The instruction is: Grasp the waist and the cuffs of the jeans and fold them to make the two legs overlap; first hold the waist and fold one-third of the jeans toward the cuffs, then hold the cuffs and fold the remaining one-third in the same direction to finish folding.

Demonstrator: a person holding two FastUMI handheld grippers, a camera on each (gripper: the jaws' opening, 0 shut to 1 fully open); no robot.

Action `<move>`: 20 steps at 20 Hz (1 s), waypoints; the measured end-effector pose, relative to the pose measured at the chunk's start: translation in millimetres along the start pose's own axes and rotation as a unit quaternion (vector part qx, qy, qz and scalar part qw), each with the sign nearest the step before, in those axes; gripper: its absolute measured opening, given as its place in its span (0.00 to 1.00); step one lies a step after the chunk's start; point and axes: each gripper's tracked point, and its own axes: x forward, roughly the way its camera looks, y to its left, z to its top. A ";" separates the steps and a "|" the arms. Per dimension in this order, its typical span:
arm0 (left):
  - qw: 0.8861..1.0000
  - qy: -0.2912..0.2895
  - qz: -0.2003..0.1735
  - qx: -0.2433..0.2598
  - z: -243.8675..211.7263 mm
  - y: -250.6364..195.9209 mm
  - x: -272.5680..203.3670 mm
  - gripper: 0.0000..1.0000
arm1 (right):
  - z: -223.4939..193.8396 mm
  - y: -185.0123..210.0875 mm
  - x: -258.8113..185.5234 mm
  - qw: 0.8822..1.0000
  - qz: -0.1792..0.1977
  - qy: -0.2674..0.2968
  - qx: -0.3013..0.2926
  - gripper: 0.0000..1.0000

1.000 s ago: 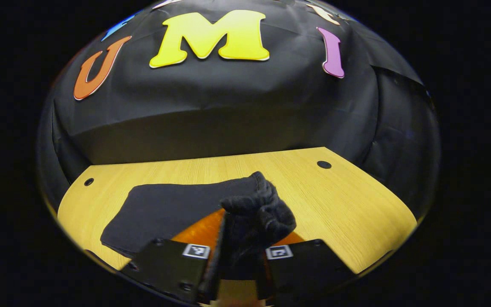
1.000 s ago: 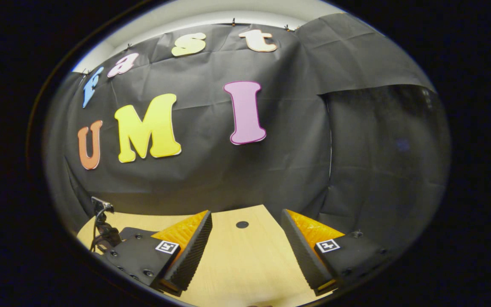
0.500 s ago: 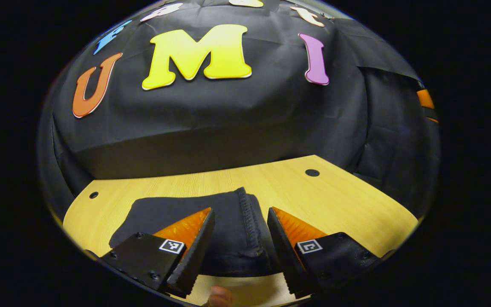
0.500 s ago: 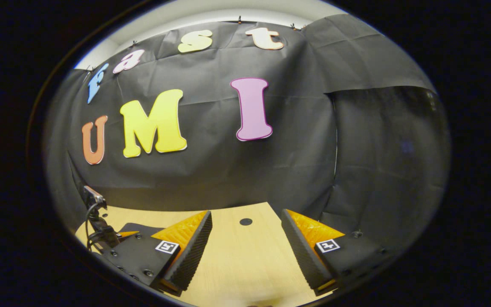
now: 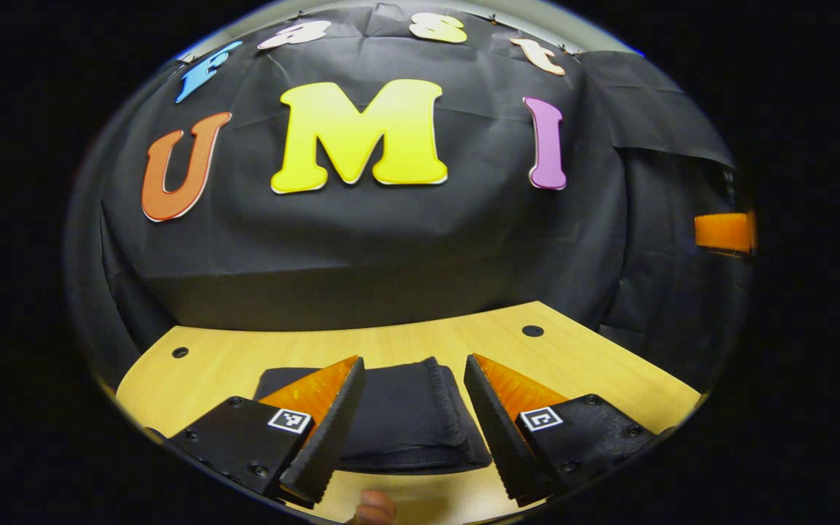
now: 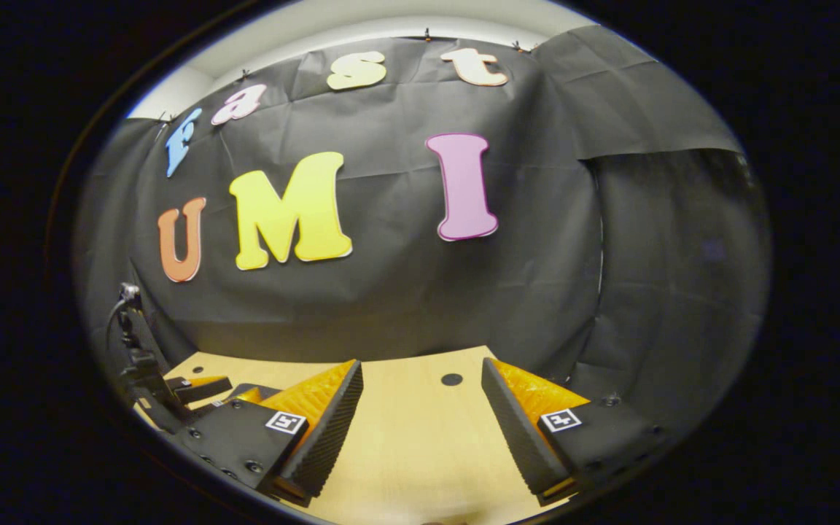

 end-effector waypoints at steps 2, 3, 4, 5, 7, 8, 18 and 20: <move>1.000 -0.014 0.019 -0.008 15.3 30.7 -13.1 0.94 | 2.7 23.9 2.6 1.000 0.014 -0.007 -0.002 1.00; 0.999 -0.023 0.031 -0.008 23.1 47.9 -19.7 0.94 | 4.4 37.5 4.0 1.000 0.020 -0.012 -0.002 1.00; 0.999 -0.030 0.042 -0.006 32.3 63.1 -26.7 0.94 | 5.6 51.9 5.9 0.999 0.028 -0.017 -0.002 0.97; 0.998 -0.038 0.053 -0.004 39.6 78.4 -34.0 0.95 | 6.9 66.8 7.2 0.999 0.037 -0.019 -0.002 0.97; 0.995 -0.062 0.076 -0.006 60.1 109.1 -55.6 0.98 | 7.7 98.5 9.4 0.998 0.056 -0.024 0.000 0.98; 0.994 -0.073 0.080 -0.011 70.0 122.9 -67.6 1.00 | 8.8 112.8 9.3 0.997 0.065 -0.029 -0.001 1.00; 0.990 -0.097 0.097 -0.019 93.6 188.1 -142.1 0.98 | 4.6 226.3 -13.7 0.994 0.100 -0.049 -0.020 1.00; 0.992 -0.094 0.087 -0.013 88.6 187.0 -153.2 0.98 | -1.3 240.1 -31.1 0.993 0.103 -0.051 -0.035 1.00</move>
